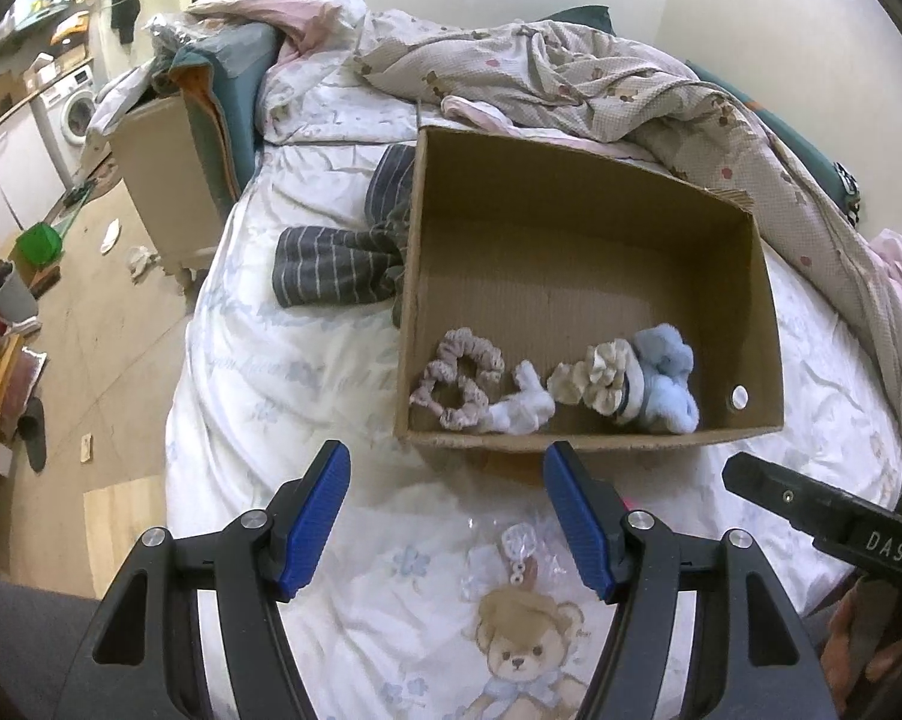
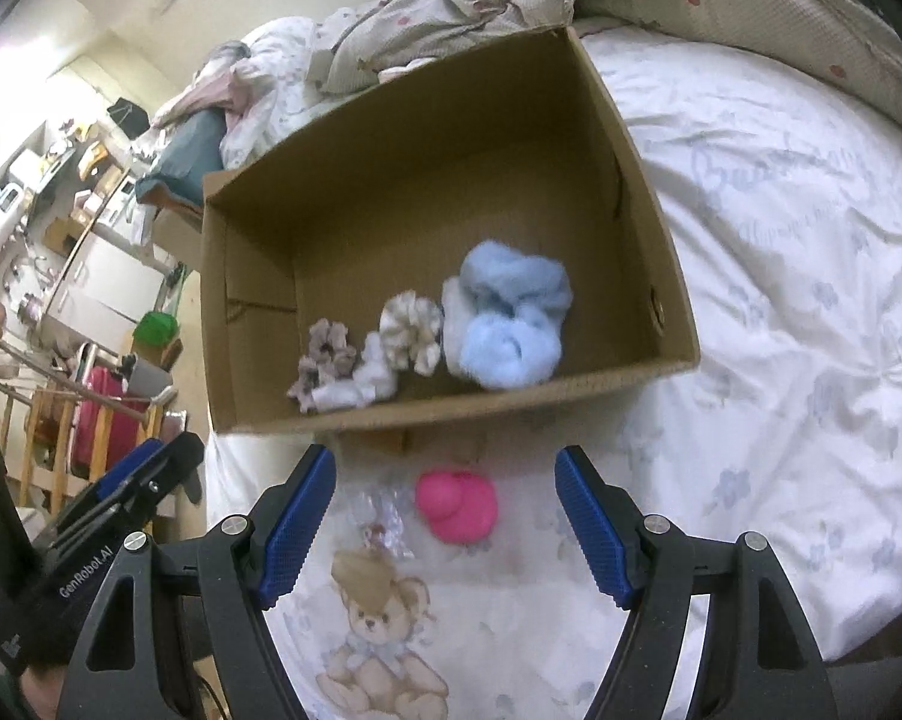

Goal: Organize soft objects
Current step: 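Withdraw both grippers toward the pink rubber duck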

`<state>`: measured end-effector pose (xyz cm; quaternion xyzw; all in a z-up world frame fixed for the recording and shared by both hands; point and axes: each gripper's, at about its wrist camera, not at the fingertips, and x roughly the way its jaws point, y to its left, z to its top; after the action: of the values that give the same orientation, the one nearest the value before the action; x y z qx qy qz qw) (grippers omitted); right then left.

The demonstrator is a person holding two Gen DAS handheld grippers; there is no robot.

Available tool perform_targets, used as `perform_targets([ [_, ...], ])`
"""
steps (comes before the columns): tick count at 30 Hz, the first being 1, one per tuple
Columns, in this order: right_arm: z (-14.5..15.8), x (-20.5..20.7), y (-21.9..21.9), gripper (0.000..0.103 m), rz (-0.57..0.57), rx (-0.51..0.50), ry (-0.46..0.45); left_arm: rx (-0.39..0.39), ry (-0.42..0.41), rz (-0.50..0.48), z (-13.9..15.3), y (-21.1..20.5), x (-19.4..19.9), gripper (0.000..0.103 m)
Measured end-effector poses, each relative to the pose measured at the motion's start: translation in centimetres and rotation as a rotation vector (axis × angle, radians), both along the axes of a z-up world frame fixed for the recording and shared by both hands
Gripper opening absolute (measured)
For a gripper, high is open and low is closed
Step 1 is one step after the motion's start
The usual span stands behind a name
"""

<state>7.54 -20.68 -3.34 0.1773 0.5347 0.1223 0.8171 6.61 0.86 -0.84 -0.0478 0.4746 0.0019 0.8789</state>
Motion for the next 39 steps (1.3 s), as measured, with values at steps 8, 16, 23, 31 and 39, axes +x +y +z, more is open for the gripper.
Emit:
perform_targets([
  [8, -1.1, -2.1, -0.1, 0.08, 0.013, -0.024, 0.028, 0.011, 0.048, 0.008, -1.8, 1.2, -1.2, 0.064],
  [16, -2.2, -2.3, -1.5, 0.08, -0.023, 0.021, 0.074, 0.051, 0.111, 0.054, -4.1, 2.4, -1.4, 0.064],
  [23, -4.1, -1.1, -0.9, 0.08, -0.029, 0.052, 0.133, 0.034, 0.134, 0.057, -4.8, 2.5, -1.2, 0.064],
  [31, -8.3, 1.5, 2.0, 0.08, 0.021, 0.022, 0.246, 0.016, 0.169, 0.079, -5.5, 3.7, -1.2, 0.064],
  [39, -9.9, 2.8, 5.4, 0.08, 0.092, -0.073, 0.255, 0.017, 0.206, 0.091, -6.1, 4.7, -1.7, 0.064],
])
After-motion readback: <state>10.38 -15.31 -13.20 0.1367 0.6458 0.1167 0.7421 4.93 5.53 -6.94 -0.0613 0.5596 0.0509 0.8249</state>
